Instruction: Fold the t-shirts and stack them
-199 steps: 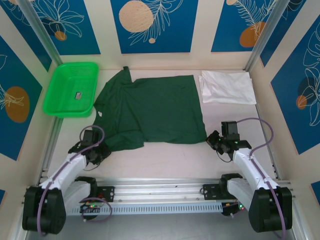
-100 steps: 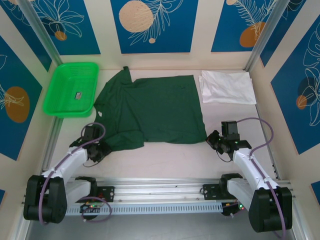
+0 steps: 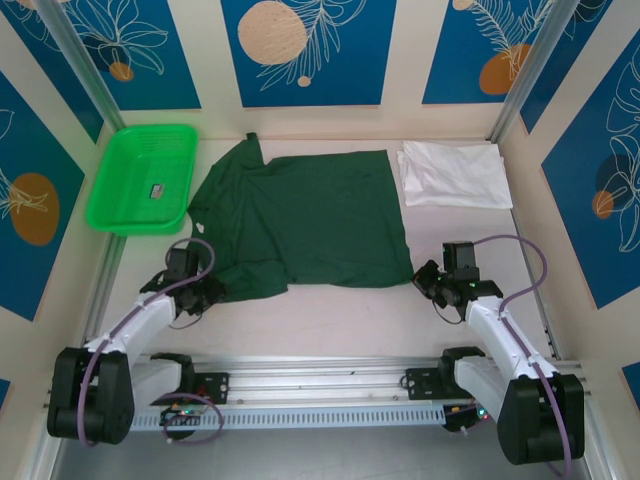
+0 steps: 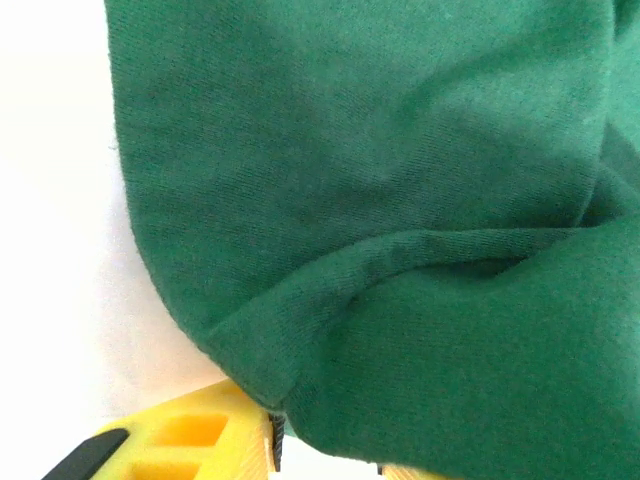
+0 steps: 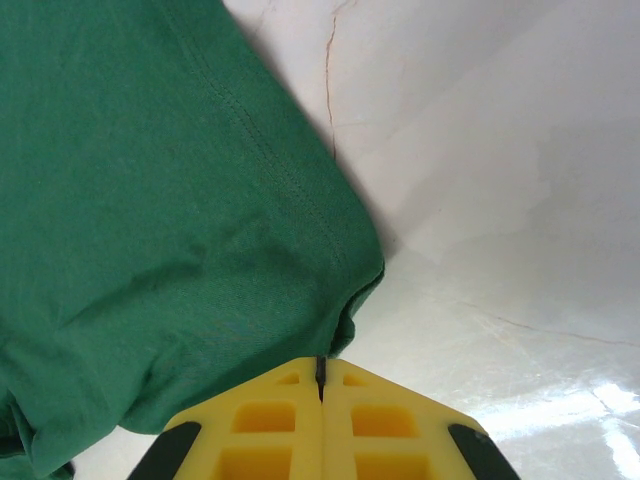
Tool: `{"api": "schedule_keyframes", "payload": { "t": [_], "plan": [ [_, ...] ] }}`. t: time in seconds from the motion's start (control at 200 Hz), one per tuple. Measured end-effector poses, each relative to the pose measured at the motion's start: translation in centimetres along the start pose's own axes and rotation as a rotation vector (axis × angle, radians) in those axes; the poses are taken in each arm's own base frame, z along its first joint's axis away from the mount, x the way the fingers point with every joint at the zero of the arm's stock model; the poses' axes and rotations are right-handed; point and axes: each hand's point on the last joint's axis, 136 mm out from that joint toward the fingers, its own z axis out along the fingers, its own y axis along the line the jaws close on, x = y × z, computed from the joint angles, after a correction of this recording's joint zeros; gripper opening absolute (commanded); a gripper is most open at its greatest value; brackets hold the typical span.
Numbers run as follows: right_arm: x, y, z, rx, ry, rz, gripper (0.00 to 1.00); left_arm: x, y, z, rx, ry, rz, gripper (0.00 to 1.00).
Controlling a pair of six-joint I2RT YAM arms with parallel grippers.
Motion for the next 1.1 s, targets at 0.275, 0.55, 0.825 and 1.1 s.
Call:
{"api": "schedule_keyframes", "payload": {
  "t": [0.275, 0.55, 0.825, 1.1],
  "plan": [
    [0.0, 0.0, 0.0, 0.0, 0.0, 0.0, 0.0, 0.0, 0.2, 0.9, -0.064, 0.028, 0.041, 0.15],
    [0.2, -0.2, 0.0, 0.008, 0.007, 0.002, 0.0, 0.0, -0.6, 0.8, -0.064, 0.033, 0.069, 0.0],
    [-0.4, 0.2, -2.4, 0.041, -0.019, 0.005, 0.0, -0.3, -4.1, -5.6, 0.116, -0.062, 0.105, 0.0],
    [-1.1, -1.0, -5.0, 0.048, -0.092, 0.074, 0.0, 4.0, -4.1, -9.2, 0.254, 0.011, 0.049, 0.0]
  ]
}}
